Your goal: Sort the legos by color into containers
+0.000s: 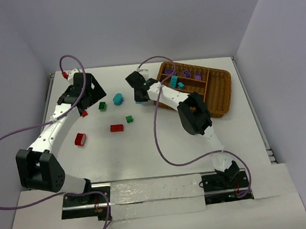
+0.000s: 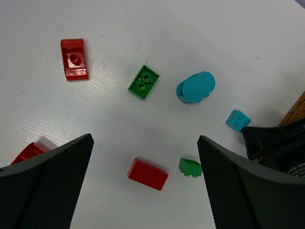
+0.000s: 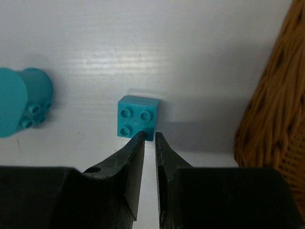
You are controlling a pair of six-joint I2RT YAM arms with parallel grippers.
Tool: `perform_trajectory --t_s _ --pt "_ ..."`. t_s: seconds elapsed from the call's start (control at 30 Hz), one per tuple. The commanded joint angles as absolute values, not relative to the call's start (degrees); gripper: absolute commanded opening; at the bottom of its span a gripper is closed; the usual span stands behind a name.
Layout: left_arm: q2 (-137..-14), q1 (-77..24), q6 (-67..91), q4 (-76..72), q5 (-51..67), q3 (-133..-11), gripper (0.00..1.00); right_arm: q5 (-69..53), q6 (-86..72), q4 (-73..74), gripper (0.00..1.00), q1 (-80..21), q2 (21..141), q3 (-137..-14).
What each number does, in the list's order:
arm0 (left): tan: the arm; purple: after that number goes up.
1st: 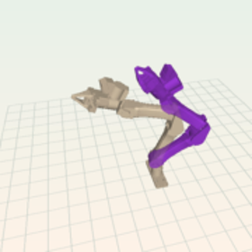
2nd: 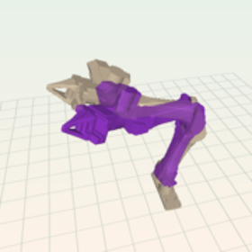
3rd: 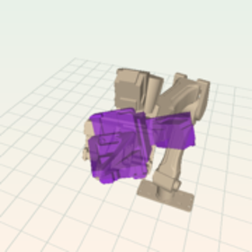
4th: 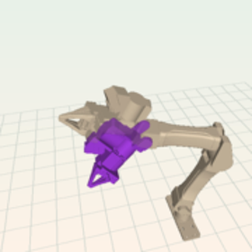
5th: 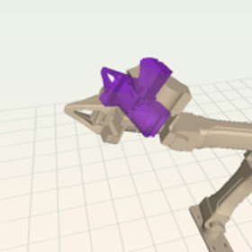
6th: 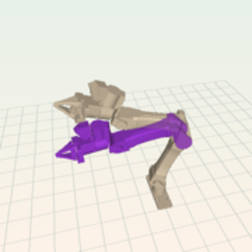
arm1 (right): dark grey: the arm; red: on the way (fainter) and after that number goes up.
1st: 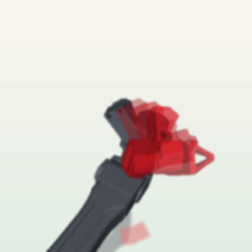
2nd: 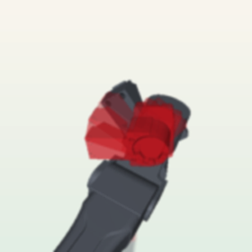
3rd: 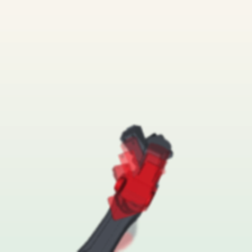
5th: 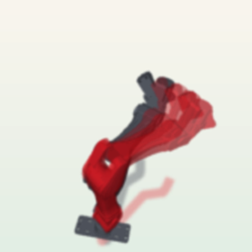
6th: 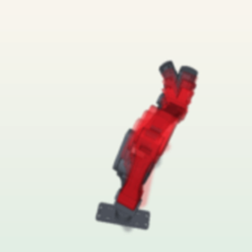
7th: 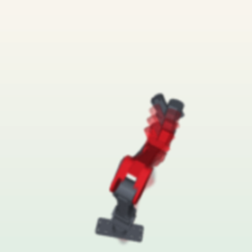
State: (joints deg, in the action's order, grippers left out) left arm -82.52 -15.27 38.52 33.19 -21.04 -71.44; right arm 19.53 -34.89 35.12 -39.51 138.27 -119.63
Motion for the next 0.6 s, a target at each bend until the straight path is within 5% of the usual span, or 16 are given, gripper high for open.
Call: perform_trajectory --t_s 0.0,0.37,0.57 --pt "-80.5 -14.9 38.3 31.5 -21.0 -71.0 0.99 19.8 -34.4 30.5 0.24 -40.7 130.1 -113.6" --pt "-79.3 -14.9 38.1 31.8 -21.4 -70.8 0.99 18.9 -33.5 32.2 0.64 -40.7 133.3 -117.8" --pt "-79.2 -14.9 37.9 32.1 -21.8 -71.1 0.99 18.0 -34.0 37.8 0.73 -40.7 140.2 -126.8"
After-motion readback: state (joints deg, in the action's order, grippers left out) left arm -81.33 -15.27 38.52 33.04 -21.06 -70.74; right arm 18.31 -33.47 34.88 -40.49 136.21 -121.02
